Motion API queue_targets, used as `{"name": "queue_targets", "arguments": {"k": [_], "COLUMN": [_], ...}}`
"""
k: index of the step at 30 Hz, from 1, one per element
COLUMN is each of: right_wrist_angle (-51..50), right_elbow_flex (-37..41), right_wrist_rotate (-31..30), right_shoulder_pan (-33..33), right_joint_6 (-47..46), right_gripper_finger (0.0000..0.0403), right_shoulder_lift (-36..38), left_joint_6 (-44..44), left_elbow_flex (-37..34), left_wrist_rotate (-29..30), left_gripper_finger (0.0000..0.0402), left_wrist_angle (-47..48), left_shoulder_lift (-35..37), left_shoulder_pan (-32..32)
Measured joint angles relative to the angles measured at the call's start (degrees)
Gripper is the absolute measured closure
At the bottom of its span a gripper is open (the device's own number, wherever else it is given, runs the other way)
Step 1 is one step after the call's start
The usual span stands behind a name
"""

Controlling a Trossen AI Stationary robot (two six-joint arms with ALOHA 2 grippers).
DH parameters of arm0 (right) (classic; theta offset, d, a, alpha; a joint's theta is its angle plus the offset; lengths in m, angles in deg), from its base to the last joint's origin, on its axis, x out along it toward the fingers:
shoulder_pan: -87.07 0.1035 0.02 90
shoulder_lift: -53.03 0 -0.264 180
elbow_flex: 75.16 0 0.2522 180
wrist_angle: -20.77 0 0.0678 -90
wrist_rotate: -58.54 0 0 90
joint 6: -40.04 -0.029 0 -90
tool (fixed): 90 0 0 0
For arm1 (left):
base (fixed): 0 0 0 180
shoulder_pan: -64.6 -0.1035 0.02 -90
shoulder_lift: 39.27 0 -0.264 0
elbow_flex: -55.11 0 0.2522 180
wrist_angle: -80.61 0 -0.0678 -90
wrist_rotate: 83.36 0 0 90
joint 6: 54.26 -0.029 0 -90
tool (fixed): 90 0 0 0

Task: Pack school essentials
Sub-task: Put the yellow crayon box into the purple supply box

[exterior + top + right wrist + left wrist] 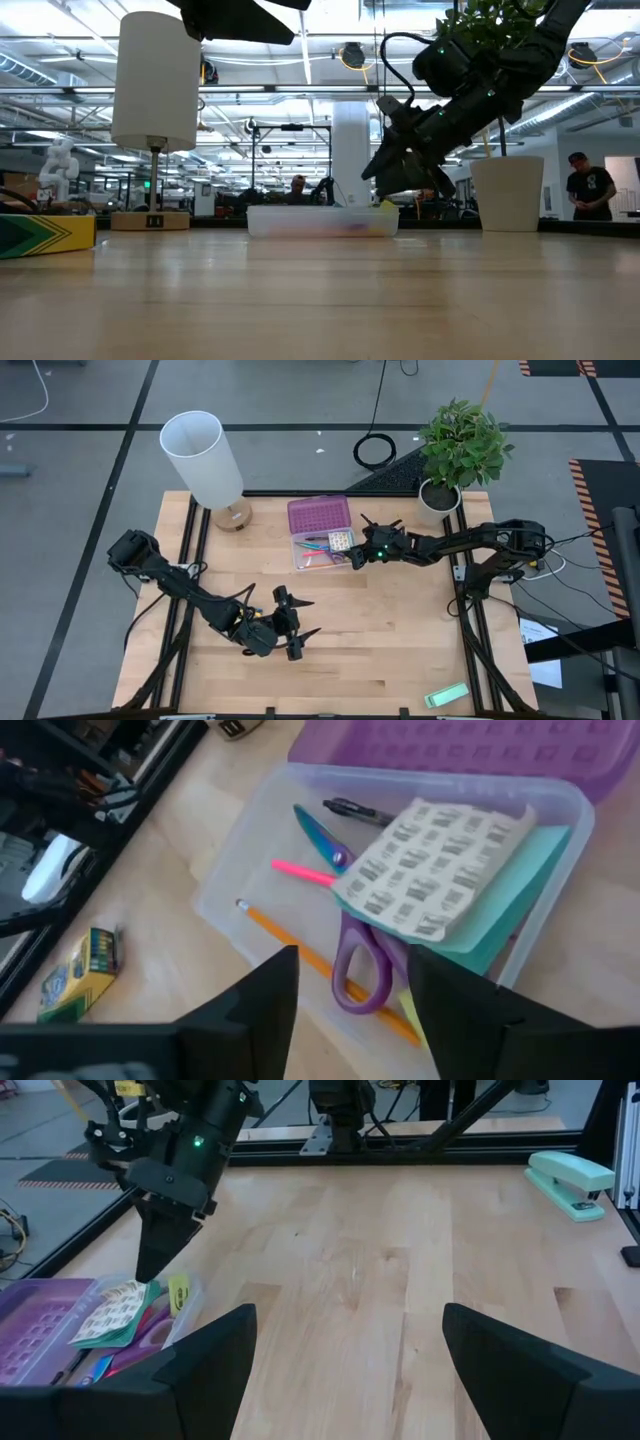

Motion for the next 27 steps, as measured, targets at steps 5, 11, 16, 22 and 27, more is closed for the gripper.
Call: {"name": "queue_targets", "arguments": {"k": [5,11,16,22,27], "right_wrist_angle": [-0.5,-6.9,-9.2,-9.5,-9.7], "right_elbow_flex": [0.0,0.0,0.0,0.0,0.0], "right_wrist_rotate": [0.0,-1.5,-5.9,-6.3,-6.1], "right_shoulder_pan": [-0.2,0.2,1.9,2.8,2.9], "right_joint_6": [2.9,5.8,7.4,8.8,9.8], "right_gripper_finger": [0.0220,0.0244,0.0276,0.0302,0.0329], "right_shoulder_lift": [0.0,0.4,0.5,0.5,0.4], "left_joint_6": [0.0,0.0,0.0,0.0,0.0], "left_elbow_flex": [0.0,0.0,0.0,0.0,0.0], "left_wrist_rotate": [-0.5,-1.0,-1.0,-1.0,-1.0], "left_gripper_finger": [0.0078,0.0078,0.0078,0.0078,0.0078], "left_wrist_angle": [0.0,0.0,0.1,0.1,0.1], "left_shoulder_lift": [0.0,0.0,0.0,0.0,0.0], "left_shoulder_pan": [0.0,0.0,0.0,0.0,0.0]}}
